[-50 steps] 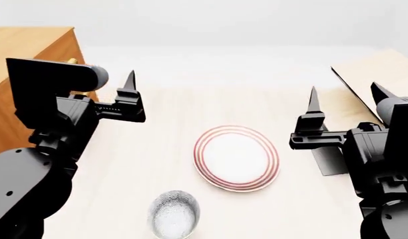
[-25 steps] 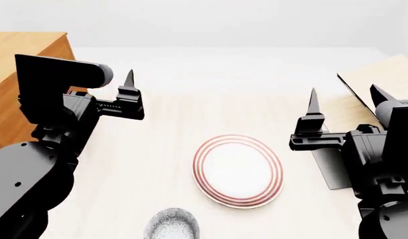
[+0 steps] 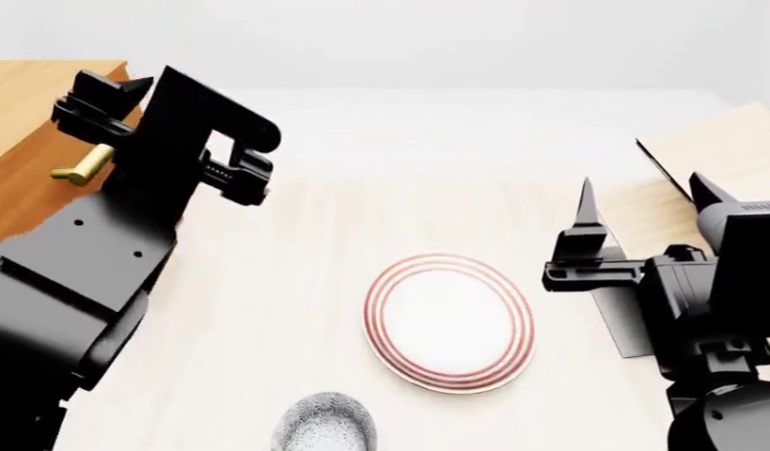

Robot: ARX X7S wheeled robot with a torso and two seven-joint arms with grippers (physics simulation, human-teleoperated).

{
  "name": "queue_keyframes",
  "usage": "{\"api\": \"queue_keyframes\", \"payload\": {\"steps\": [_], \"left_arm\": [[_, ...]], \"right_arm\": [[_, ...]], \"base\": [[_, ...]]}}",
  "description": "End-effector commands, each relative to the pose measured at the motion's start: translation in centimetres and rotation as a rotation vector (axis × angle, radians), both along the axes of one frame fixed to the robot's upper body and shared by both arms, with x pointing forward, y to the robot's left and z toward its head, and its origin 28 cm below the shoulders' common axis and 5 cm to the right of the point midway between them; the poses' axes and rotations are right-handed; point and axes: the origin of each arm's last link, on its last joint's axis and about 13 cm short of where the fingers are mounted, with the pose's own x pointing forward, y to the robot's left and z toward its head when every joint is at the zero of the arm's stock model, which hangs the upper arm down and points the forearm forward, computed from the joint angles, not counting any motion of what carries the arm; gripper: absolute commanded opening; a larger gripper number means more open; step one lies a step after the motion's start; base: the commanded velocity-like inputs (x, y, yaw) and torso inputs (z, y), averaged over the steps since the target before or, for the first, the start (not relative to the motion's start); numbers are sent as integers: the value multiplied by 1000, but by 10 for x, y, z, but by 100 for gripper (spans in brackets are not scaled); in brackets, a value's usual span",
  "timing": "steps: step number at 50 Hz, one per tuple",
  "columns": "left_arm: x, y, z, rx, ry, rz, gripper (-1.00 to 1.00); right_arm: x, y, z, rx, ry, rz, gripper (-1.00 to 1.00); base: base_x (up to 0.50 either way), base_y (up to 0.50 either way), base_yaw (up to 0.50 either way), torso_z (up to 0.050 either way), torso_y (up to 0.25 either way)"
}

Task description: Open the top drawer of the cabinet and put the bowl in it.

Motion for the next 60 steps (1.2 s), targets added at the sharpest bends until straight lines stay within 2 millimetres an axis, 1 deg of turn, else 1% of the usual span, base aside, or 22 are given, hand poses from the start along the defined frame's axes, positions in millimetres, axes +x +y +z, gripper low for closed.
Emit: {"api": "queue_keyframes", "payload": {"steps": [1,13,23,38,46,60], "left_arm": [[24,10,-2,154,80,89,100],[43,14,-11,220,187,157,100],[56,18,-14,259,210,212,100],[61,24,-20,293,248,258,100],[67,28,-24,289,262,288,100],[76,42,-30,284,287,352,100]], "right_arm": [[0,1,-3,-1,2,4,100],[0,1,-4,-1,4,5,100],[2,1,-6,4,7,5,100],[2,0,-8,13,10,5,100],[3,0,-8,15,8,4,100],[5,-1,-11,19,17,3,100]], "base": [[0,0,0,0,0],[0,0,0,0,0],[0,0,0,0,0],[0,0,0,0,0],[0,0,0,0,0],[0,0,0,0,0]]}}
